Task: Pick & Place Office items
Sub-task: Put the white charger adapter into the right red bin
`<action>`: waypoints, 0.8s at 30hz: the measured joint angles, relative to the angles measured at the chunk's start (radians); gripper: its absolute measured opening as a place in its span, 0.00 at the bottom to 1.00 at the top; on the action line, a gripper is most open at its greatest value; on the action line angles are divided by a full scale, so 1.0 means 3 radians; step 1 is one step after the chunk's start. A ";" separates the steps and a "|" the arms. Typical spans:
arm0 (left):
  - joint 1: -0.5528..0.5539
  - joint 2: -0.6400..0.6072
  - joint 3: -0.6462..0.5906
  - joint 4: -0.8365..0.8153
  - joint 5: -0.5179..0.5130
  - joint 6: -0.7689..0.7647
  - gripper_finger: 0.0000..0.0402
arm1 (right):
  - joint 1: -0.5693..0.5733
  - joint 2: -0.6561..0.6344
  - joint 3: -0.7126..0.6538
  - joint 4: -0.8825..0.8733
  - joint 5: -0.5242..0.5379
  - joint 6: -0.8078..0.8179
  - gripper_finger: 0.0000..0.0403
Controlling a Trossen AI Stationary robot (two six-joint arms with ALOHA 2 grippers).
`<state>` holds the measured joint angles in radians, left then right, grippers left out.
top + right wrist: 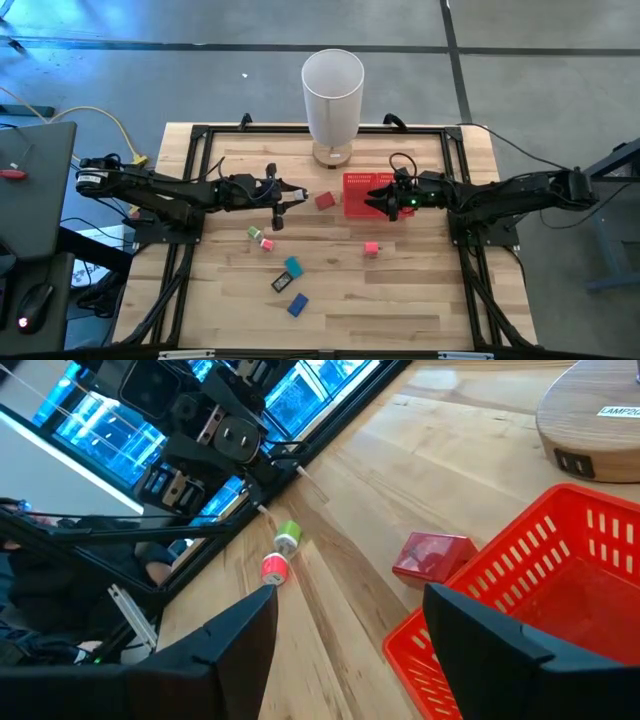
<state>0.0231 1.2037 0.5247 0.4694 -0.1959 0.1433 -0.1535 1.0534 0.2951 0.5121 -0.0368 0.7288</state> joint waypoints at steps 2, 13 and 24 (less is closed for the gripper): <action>0.0000 0.0000 0.0000 0.0000 0.0000 0.0000 0.31 | 0.0000 0.0000 0.0000 0.0000 0.0000 0.0000 0.60; 0.0000 0.0000 0.0000 -0.0016 0.0000 0.0000 0.31 | 0.0004 0.0000 0.0000 0.0000 -0.0001 -0.0076 0.60; 0.0000 0.0001 -0.0001 -0.0020 0.0000 0.0000 0.31 | 0.0004 -0.0001 0.0000 0.0075 -0.0072 -0.0075 0.60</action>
<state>0.0231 1.2041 0.5243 0.4633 -0.1959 0.1432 -0.1525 1.0531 0.2951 0.5346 -0.0586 0.7063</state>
